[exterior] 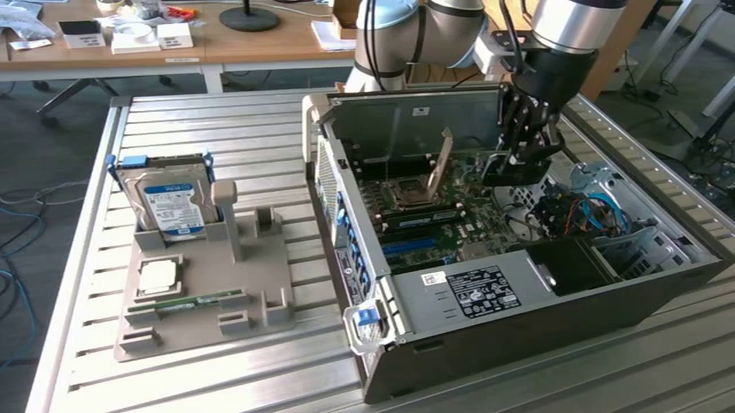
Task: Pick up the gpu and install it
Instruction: 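Insert the gpu into the slot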
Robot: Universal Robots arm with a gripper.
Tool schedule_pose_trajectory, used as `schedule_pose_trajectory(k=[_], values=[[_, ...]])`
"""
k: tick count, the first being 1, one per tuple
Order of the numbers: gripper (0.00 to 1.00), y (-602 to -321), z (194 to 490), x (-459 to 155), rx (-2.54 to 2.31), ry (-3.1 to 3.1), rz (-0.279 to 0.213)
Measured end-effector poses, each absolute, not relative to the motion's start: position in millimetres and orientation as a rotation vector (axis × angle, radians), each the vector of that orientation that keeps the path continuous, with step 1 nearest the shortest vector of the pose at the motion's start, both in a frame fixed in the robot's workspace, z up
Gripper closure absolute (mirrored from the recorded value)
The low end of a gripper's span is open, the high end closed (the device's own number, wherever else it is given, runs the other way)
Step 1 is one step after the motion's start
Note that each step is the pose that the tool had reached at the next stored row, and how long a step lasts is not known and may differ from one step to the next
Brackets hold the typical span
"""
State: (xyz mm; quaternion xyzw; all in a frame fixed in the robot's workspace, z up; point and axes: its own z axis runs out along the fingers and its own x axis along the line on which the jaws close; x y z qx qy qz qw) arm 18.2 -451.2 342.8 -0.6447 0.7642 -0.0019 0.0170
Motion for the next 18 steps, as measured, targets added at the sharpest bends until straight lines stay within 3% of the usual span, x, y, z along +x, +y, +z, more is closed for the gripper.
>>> schedule_pose_trajectory(k=[18], values=[[0.73, -451, 331, 17, -2.004, 2.375, -0.006]])
